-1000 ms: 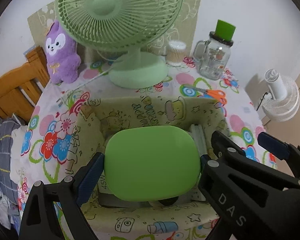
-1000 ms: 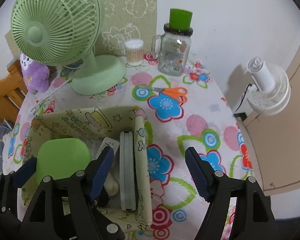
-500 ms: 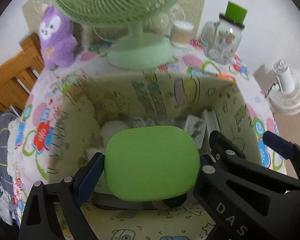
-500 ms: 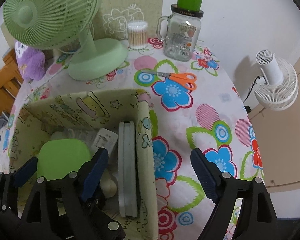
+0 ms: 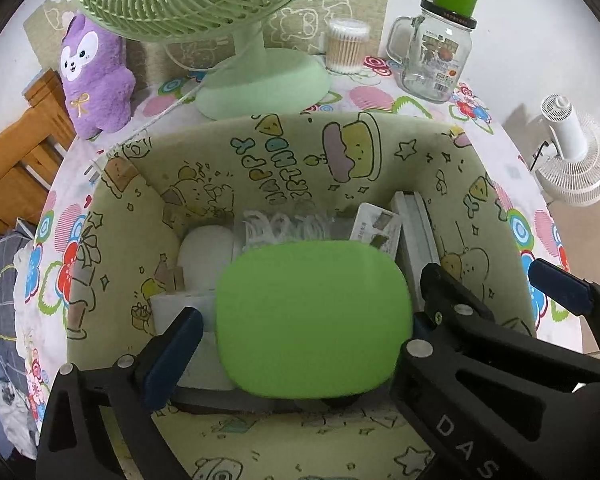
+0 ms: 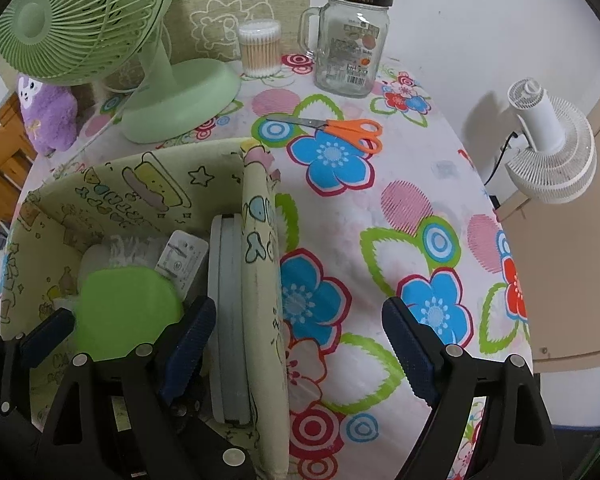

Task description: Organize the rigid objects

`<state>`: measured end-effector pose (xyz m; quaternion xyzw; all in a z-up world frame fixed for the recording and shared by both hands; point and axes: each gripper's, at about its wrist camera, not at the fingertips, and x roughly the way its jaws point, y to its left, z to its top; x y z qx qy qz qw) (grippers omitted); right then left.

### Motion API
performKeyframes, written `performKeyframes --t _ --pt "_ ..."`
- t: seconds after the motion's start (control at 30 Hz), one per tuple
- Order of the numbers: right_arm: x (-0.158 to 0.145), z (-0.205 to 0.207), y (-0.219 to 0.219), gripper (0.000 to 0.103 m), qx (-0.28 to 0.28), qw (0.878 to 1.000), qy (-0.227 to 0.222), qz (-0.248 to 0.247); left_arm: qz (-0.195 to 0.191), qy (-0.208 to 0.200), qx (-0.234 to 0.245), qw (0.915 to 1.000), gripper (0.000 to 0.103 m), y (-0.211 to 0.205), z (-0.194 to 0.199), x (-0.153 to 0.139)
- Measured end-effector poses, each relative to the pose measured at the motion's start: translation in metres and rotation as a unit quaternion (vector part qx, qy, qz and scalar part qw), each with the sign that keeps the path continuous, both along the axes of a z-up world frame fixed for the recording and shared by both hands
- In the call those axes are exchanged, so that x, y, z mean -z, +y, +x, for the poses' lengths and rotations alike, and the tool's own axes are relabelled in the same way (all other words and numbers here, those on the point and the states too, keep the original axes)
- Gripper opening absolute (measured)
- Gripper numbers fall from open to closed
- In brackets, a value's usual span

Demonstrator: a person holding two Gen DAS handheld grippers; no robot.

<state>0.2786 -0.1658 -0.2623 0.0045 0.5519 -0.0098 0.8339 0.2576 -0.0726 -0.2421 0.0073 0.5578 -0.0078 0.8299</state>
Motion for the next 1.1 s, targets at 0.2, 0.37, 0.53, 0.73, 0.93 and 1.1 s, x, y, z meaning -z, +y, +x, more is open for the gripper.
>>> performKeyframes --t 0.2,0.37,0.53,0.73,0.93,1.1 --pt "-0.012 -0.009 -0.001 0.088 0.0 1.0 -0.009 0.005 0.001 -0.009 0.005 0.9999 0.103 -0.001 -0.008 -0.011" --pt "-0.024 -0.018 0.0 0.089 -0.003 1.0 -0.02 0.009 0.005 -0.018 0.005 0.9998 0.103 0.0 -0.015 -0.023" --pt "-0.032 -0.024 0.002 0.091 -0.004 1.0 -0.029 0.012 0.006 -0.028 0.002 0.9996 0.103 0.004 -0.025 -0.035" --pt "-0.047 -0.04 0.008 0.091 -0.013 0.999 -0.042 0.02 0.009 -0.037 -0.004 0.9993 0.103 0.011 -0.037 -0.046" --pt "-0.058 -0.054 0.012 0.091 -0.012 0.998 -0.056 0.032 0.015 -0.047 -0.006 0.9988 0.103 0.016 -0.051 -0.058" --pt "-0.065 -0.06 0.013 0.091 -0.012 0.997 -0.062 0.035 0.013 -0.056 -0.013 0.9983 0.103 0.024 -0.061 -0.07"
